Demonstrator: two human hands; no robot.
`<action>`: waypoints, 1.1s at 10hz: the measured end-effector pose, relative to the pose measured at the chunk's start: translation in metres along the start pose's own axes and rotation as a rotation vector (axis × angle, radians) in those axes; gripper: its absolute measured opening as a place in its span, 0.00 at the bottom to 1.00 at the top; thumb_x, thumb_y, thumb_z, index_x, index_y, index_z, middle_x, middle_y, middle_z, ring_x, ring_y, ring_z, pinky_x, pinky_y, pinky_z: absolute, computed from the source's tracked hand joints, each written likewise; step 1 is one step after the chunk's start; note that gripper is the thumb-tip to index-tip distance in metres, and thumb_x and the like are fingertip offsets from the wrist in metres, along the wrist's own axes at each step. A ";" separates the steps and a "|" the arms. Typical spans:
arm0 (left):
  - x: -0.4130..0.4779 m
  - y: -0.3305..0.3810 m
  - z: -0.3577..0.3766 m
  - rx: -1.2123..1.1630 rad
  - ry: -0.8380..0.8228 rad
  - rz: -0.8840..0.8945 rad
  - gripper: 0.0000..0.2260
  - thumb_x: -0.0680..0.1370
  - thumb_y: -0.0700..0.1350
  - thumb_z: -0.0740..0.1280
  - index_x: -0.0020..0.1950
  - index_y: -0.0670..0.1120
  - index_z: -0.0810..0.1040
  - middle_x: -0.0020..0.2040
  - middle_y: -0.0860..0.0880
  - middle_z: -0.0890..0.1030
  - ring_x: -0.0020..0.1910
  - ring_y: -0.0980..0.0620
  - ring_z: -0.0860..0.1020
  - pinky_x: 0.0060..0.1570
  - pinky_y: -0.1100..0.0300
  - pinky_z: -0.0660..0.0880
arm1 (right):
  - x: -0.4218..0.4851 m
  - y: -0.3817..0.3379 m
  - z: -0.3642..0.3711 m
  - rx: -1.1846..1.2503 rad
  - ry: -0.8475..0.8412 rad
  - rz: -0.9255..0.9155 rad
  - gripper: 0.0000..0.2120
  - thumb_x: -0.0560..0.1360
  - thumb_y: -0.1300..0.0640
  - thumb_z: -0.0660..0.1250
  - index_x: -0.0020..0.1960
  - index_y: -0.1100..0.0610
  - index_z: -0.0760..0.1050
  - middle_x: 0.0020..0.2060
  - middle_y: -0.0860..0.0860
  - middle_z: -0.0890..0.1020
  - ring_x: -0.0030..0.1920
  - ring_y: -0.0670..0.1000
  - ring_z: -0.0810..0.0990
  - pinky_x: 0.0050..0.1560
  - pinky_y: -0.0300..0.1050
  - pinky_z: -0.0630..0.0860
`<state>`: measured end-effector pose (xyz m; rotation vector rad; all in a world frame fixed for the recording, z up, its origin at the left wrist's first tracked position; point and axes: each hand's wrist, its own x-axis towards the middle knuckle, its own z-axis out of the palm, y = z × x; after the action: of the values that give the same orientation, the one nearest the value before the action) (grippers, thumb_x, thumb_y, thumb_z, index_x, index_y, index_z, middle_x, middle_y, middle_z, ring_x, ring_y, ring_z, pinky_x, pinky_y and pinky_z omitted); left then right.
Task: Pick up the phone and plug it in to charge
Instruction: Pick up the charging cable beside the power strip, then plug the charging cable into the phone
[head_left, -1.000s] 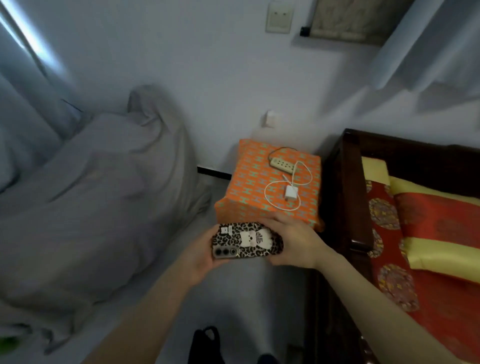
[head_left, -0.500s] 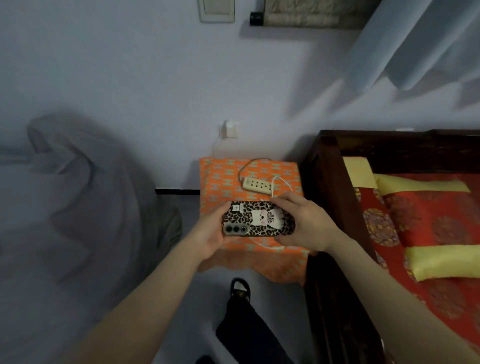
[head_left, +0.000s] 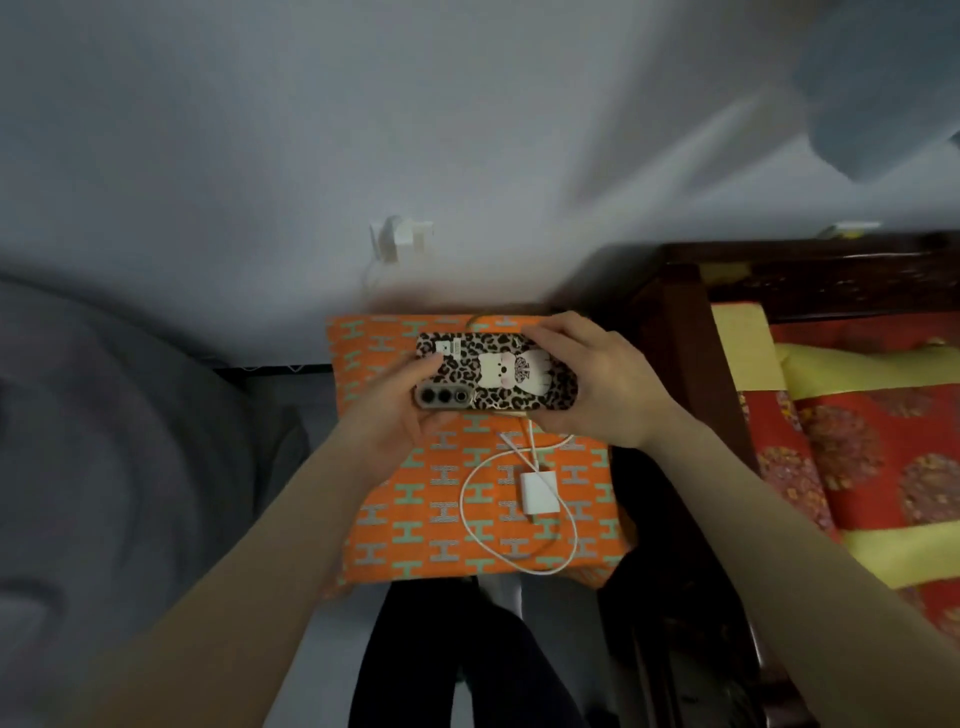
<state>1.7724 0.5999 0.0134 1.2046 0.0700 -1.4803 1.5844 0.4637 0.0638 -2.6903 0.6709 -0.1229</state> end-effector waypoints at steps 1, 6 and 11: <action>0.027 -0.010 -0.003 -0.151 -0.051 -0.024 0.16 0.69 0.44 0.73 0.54 0.42 0.77 0.46 0.47 0.84 0.47 0.50 0.83 0.42 0.61 0.79 | 0.011 0.017 0.021 0.080 0.007 0.085 0.41 0.61 0.47 0.77 0.69 0.58 0.68 0.64 0.56 0.74 0.63 0.57 0.74 0.57 0.58 0.75; 0.106 -0.081 -0.055 -0.540 0.185 0.061 0.24 0.75 0.51 0.64 0.70 0.48 0.69 0.67 0.45 0.76 0.63 0.45 0.76 0.45 0.51 0.81 | -0.013 0.076 0.170 0.356 0.139 0.475 0.06 0.75 0.54 0.69 0.43 0.55 0.81 0.34 0.46 0.80 0.33 0.43 0.75 0.32 0.43 0.72; 0.097 -0.080 -0.047 -0.565 0.371 0.047 0.11 0.80 0.50 0.57 0.47 0.46 0.74 0.28 0.52 0.84 0.28 0.56 0.83 0.27 0.64 0.79 | -0.008 0.017 0.151 0.856 0.033 0.383 0.13 0.78 0.47 0.60 0.55 0.46 0.80 0.36 0.37 0.79 0.37 0.45 0.78 0.34 0.31 0.70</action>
<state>1.7594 0.5880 -0.1194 0.9839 0.6621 -1.0735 1.5957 0.5029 -0.0823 -1.7215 0.8789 -0.2787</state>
